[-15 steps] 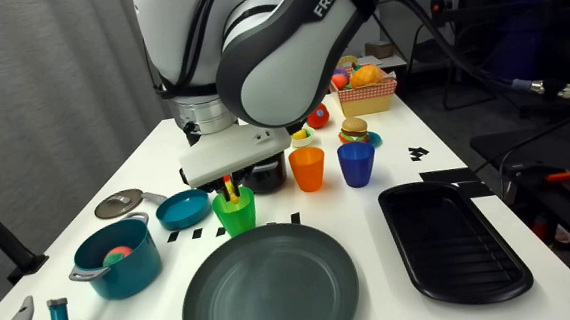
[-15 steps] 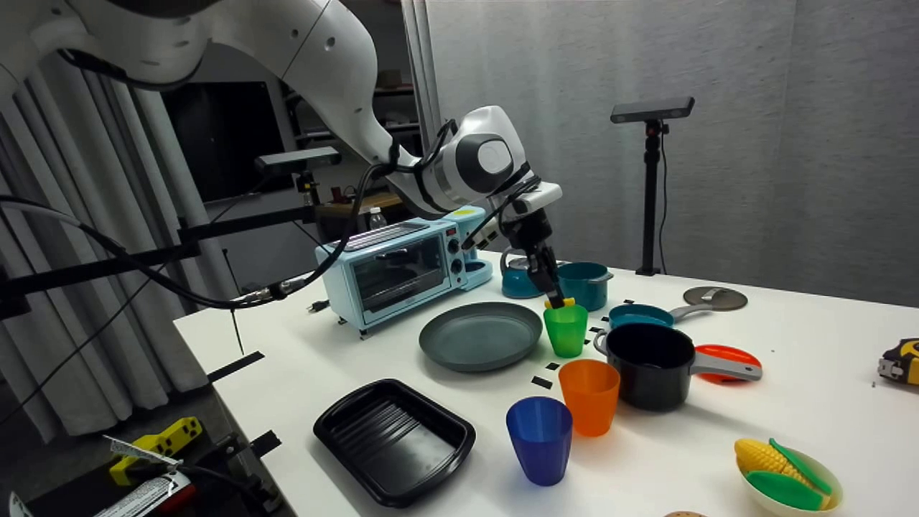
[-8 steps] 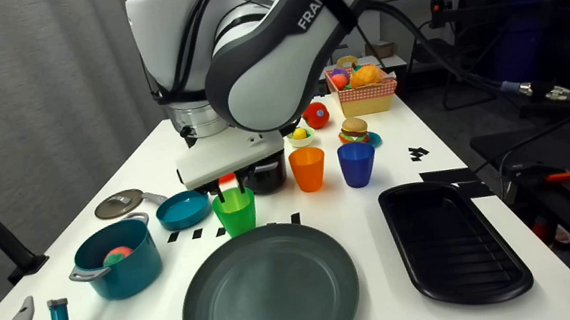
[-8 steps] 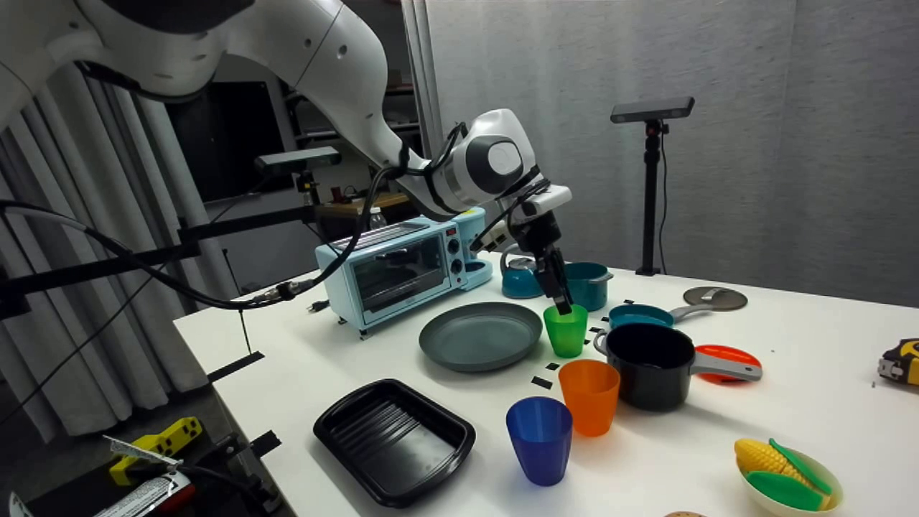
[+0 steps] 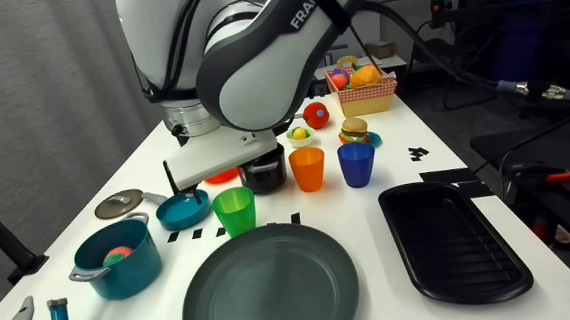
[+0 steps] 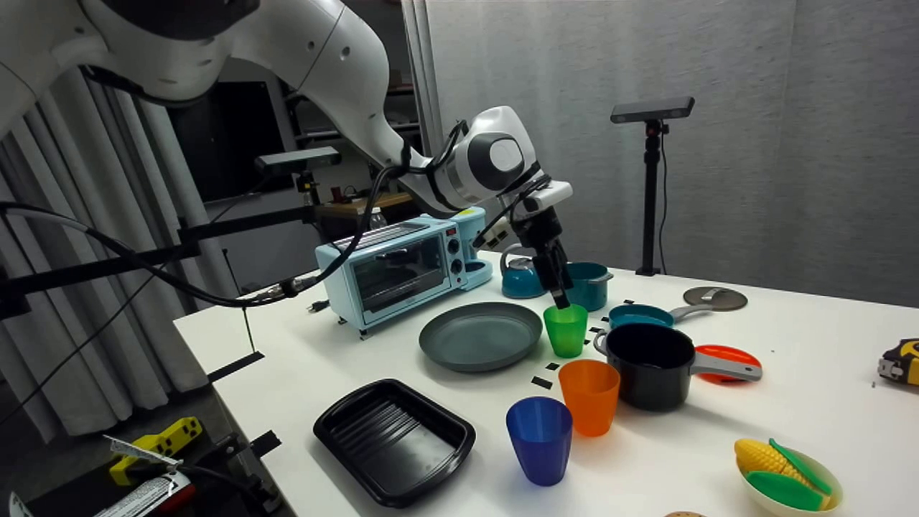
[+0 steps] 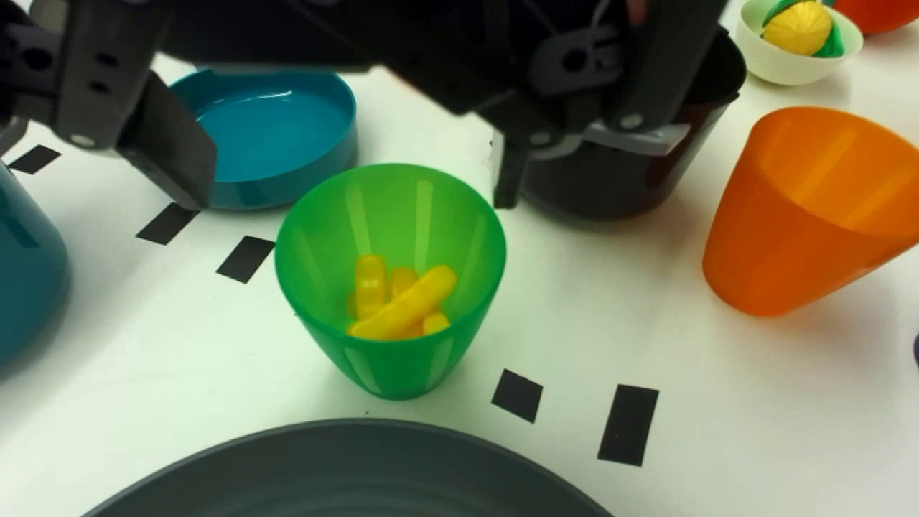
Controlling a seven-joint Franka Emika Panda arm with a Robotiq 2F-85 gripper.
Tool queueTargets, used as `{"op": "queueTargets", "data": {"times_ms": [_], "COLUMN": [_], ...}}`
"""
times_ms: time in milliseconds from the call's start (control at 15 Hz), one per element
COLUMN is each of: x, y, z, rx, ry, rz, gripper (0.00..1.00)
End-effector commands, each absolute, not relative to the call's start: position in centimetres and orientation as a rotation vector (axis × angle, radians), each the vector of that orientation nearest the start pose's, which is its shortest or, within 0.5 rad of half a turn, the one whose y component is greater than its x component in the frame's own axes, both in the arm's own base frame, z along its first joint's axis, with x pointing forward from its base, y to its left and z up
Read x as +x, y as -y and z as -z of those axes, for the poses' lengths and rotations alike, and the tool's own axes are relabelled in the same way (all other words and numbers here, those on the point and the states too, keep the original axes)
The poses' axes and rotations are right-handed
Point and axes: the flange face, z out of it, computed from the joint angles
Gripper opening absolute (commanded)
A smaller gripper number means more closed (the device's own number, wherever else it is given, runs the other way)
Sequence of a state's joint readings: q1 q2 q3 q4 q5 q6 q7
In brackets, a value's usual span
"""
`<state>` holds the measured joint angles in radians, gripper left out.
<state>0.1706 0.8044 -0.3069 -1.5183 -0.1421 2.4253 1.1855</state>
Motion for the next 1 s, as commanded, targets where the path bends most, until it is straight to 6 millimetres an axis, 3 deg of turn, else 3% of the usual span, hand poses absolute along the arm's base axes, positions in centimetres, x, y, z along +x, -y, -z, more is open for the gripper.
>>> {"op": "queueTargets", "data": {"times_ms": [0, 467, 933], "x": [72.6, 71.3, 66.9], "y": [5.3, 3.0, 2.8], "z": [-22.8, -26.2, -29.0], "rx": [-2.857, -2.98, -3.037], "ry": [-1.668, -1.334, -1.079], "rz": [0.462, 0.537, 0.632], "gripper": [1.0, 1.0, 1.0]}}
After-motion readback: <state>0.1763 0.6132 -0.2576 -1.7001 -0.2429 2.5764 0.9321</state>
